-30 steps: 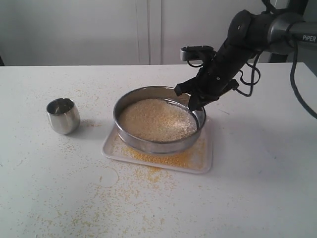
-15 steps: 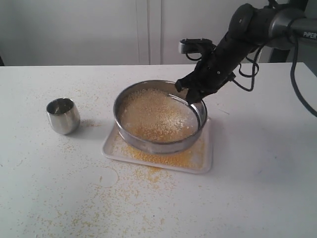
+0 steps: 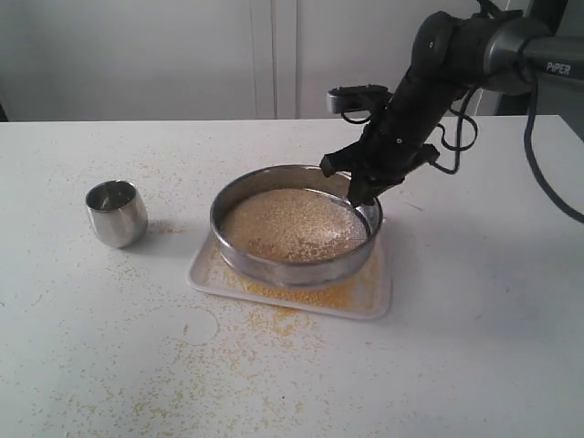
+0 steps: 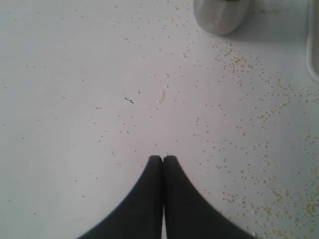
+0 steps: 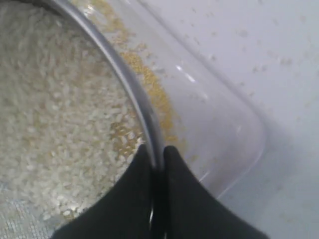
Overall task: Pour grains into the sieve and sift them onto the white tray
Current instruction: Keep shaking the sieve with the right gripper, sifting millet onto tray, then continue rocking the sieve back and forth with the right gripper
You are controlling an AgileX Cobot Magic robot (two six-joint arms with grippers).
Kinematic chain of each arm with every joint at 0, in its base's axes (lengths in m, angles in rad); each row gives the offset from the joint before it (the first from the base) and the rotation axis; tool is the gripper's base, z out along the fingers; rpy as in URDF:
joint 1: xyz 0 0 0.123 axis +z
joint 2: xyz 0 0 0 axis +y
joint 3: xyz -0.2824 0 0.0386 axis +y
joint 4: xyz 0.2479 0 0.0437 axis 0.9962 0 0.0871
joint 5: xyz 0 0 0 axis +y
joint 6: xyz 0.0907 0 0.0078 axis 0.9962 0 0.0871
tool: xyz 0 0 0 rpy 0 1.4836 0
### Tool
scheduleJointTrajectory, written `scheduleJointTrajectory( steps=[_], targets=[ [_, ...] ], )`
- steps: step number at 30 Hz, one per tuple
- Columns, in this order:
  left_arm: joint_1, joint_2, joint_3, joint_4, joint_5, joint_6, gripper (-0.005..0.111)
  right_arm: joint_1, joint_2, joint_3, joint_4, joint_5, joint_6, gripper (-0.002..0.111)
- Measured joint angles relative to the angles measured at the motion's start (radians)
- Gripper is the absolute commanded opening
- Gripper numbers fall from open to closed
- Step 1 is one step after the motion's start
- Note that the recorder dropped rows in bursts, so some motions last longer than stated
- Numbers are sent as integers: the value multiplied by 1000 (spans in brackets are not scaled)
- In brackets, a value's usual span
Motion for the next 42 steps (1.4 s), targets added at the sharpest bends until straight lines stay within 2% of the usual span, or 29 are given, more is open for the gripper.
scheduleJointTrajectory(
  steps=[1, 4, 7, 11, 14, 15, 18, 22, 25, 26, 30, 34, 37, 38, 41, 42],
  targets=[
    [0, 0, 0, 0, 0, 0, 0, 0, 9, 0, 24, -3, 36, 0],
    [0, 0, 1, 0, 0, 0, 0, 0, 16, -12, 10, 4, -143, 0],
    [0, 0, 1, 0, 0, 0, 0, 8, 15, -12, -82, -1, 86, 0],
    [0, 0, 1, 0, 0, 0, 0, 0, 13, -14, -55, -23, -102, 0],
    [0, 0, 1, 0, 0, 0, 0, 10, 10, -14, -111, -28, 92, 0],
    [0, 0, 1, 0, 0, 0, 0, 8, 12, -14, -72, -42, 78, 0],
    [0, 0, 1, 0, 0, 0, 0, 12, 5, -14, 2, -27, -143, 0],
    [0, 0, 1, 0, 0, 0, 0, 36, 1, -14, -89, -60, 70, 0],
    [0, 0, 2, 0, 0, 0, 0, 29, -2, -16, 0, -41, -197, 0],
    [0, 0, 3, 0, 0, 0, 0, 40, -7, -18, -8, -18, -229, 0],
    [0, 0, 3, 0, 0, 0, 0, 66, -2, -16, -83, -94, 43, 0],
    [0, 0, 3, 0, 0, 0, 0, 69, -6, -18, -47, -96, -212, 0],
    [0, 0, 3, 0, 0, 0, 0, 79, -3, -16, -97, -90, -3, 0],
    [0, 0, 3, 0, 0, 0, 0, 74, -1, -16, -75, -111, 3, 0],
    [0, 0, 3, 0, 0, 0, 0, 61, -1, -16, 25, -87, -231, 0],
    [0, 0, 3, 0, 0, 0, 0, 61, -6, -18, 21, -71, -231, 0]
  ],
)
